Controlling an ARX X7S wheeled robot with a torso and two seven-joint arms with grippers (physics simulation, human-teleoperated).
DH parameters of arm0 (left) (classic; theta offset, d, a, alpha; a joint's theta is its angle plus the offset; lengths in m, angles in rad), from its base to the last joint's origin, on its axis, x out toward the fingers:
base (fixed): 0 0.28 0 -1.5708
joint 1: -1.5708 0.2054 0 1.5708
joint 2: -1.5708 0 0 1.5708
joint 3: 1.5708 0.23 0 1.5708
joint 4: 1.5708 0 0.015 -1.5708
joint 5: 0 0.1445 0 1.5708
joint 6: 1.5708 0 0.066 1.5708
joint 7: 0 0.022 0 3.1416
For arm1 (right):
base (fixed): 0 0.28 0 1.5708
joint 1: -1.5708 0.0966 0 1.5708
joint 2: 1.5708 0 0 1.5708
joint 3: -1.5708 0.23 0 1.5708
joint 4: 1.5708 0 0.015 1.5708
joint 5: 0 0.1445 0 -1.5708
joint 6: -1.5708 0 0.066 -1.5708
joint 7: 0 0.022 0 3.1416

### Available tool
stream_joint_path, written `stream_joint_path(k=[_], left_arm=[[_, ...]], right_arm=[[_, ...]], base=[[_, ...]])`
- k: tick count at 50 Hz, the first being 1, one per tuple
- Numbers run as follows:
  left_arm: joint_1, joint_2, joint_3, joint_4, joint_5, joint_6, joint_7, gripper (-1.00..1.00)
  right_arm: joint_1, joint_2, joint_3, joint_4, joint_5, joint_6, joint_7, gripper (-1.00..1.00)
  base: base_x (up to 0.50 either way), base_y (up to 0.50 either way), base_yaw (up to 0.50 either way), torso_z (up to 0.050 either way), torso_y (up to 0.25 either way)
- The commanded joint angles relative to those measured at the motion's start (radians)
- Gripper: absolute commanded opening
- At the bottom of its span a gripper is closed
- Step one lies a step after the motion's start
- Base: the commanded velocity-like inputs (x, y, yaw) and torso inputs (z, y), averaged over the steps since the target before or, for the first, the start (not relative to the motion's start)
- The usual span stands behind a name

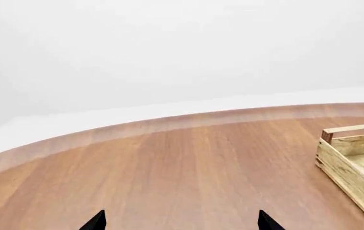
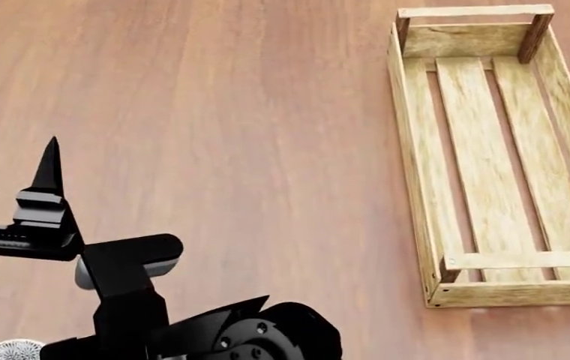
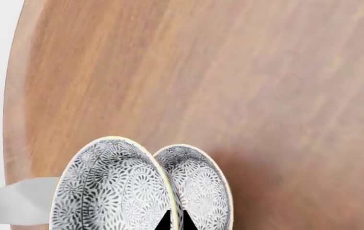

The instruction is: Stack the right bowl on the left bowl and place them in the tray.

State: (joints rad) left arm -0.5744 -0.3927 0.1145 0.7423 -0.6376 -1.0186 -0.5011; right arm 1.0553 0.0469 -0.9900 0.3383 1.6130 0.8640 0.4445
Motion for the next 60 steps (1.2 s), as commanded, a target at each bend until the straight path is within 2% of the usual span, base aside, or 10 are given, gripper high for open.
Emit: stream_joint_path(k=[1, 12, 43, 50, 60], left_arm=[[0.003, -0.004, -0.001, 0.002, -0.006, 0.003, -0.004, 1.00], [-0.001, -0.006, 0.003, 0.005, -0.008, 0.011, -0.006, 1.00], [0.015, -0.026, 0.022, 0.005, -0.008, 0.044, 0.009, 1.00], [0.024, -0.029, 0.027, 0.004, 0.001, 0.058, 0.008, 1.00], [0.032, -0.030, 0.024, 0.003, 0.001, 0.081, 0.012, 1.00]], right_arm=[[0.004, 0.001, -0.009, -0.008, 0.017, -0.019, -0.010, -1.00], [0.010, 0.006, -0.016, -0.016, 0.026, -0.029, -0.004, -1.00], [0.014, 0.013, -0.046, -0.017, 0.004, -0.078, -0.028, -1.00], [0.015, 0.014, -0.052, -0.022, 0.006, -0.083, -0.028, -1.00], [0.013, 0.018, -0.062, -0.033, 0.000, -0.095, -0.037, -1.00]], base=[[0.00, 0.00, 0.00, 0.021, -0.225], [0.00, 0.00, 0.00, 0.021, -0.224], [0.00, 0.00, 0.00, 0.001, -0.001], [0.00, 0.00, 0.00, 0.000, -0.231], [0.00, 0.00, 0.00, 0.000, 0.000]])
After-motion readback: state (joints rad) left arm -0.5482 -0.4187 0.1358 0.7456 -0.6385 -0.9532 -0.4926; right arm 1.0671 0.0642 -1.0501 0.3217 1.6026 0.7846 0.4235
